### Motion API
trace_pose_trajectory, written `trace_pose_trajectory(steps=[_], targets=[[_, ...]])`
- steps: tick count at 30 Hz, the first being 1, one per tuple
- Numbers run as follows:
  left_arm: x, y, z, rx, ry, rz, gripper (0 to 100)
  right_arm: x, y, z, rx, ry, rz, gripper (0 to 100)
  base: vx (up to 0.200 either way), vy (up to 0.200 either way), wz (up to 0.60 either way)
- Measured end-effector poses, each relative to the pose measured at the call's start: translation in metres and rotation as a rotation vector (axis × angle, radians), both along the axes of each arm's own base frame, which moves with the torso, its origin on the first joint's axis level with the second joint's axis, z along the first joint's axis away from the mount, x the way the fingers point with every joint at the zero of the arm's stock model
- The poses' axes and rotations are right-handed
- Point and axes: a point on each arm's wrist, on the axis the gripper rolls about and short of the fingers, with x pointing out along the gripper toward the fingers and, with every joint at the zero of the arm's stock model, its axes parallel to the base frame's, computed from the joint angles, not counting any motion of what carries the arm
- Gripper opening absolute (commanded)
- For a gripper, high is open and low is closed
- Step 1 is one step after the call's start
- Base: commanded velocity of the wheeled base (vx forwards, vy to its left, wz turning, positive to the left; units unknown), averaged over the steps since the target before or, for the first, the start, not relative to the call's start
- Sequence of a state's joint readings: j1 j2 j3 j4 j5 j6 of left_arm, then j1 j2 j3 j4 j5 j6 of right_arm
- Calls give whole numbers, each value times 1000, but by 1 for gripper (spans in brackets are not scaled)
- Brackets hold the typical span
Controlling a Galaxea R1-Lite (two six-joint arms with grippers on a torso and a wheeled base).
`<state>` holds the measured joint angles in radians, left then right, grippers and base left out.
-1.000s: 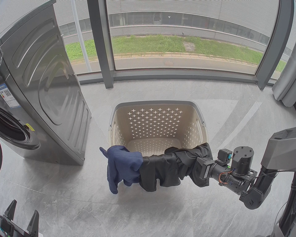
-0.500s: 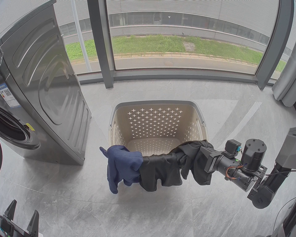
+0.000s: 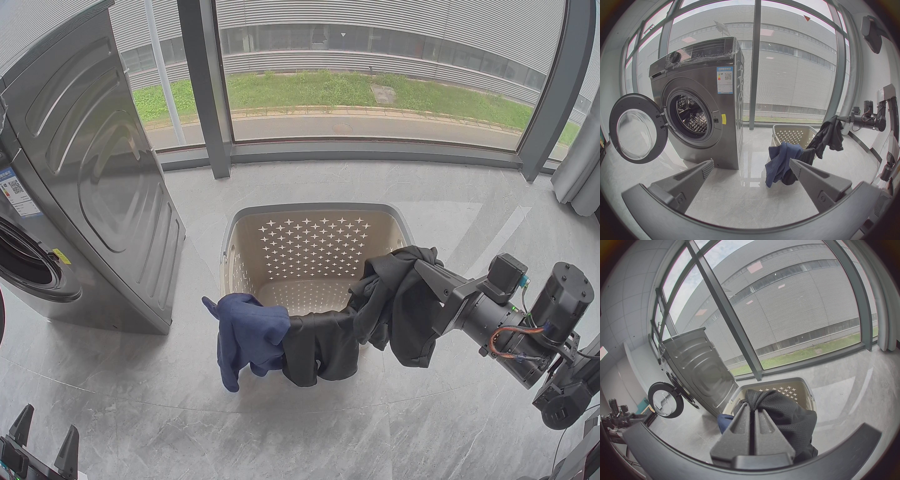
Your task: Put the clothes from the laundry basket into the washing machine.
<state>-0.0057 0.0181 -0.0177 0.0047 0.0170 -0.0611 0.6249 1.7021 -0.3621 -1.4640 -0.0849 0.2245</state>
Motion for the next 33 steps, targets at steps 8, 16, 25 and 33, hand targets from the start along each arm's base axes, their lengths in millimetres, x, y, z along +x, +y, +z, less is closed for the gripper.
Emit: trace_pose_trajectory(steps=[8,16,25,33], targets=[[0,0,0,0,0,0,100,-3,5,34,13,-134,12,0,0,0,0],[0,0,0,0,-1,1,100,-13,-3,59,2,-160,4,0,0,0,0],[0,0,0,0,0,-1,100,-28,-16,65,-3,-184,-7,0,-111,0,0],[0,0,0,0,-1,0,100,-30,-17,65,2,-190,-7,0,-25,0,0]])
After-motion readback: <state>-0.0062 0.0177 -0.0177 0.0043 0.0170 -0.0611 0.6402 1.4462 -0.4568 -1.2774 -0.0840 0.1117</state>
